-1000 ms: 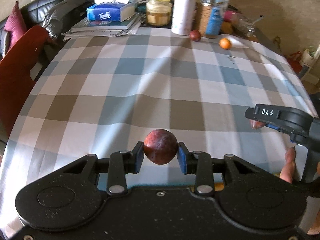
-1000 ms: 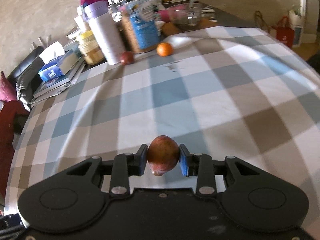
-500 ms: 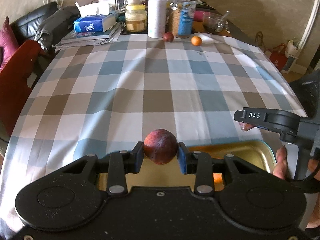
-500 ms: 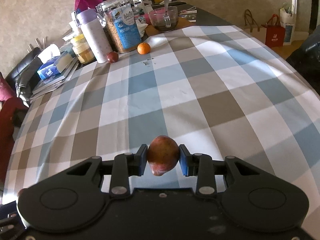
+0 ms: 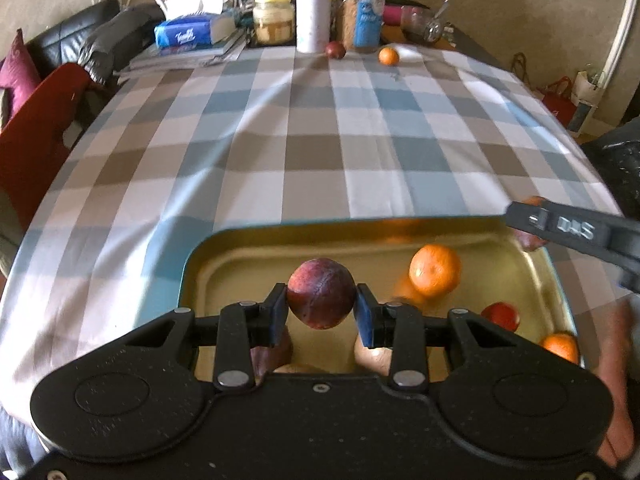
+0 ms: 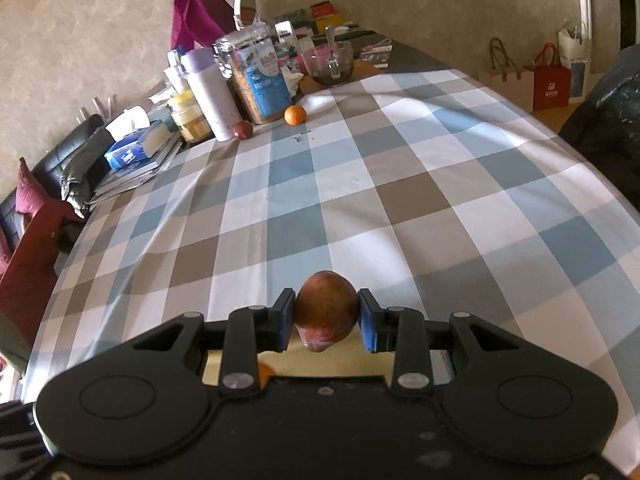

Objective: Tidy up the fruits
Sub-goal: 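Carry both plums in the tools over the gold tray, then open both tools to drop the plums into the tray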

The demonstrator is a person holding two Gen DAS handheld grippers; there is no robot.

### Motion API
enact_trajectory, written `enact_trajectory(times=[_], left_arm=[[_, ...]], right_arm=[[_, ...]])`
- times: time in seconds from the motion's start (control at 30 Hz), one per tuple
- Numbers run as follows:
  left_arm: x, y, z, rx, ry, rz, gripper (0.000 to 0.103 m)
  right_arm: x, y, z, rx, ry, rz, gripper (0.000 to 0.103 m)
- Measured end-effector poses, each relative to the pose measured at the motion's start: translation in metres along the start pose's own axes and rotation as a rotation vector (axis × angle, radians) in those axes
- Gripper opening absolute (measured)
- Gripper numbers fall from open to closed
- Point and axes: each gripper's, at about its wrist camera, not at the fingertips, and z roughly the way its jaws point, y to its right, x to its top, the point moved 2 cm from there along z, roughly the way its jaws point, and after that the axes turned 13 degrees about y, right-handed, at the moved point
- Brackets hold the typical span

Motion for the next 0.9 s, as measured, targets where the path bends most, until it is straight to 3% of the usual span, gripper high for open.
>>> enact_trajectory(times=[0.33,0.9], left_arm=[[-0.010,-0.011,0.008,0.065,-0.008,-0.010,0.045],[-0.013,-0.030,0.002,0.088,-0.011,-0.039,0.045]], right_arm=[[-0.023,-0.011,-0.041,0.047,0.020,-0.086,0.035],[-0.043,-0.030,-0.068,0.101,-0.028,-0.126,0.035]])
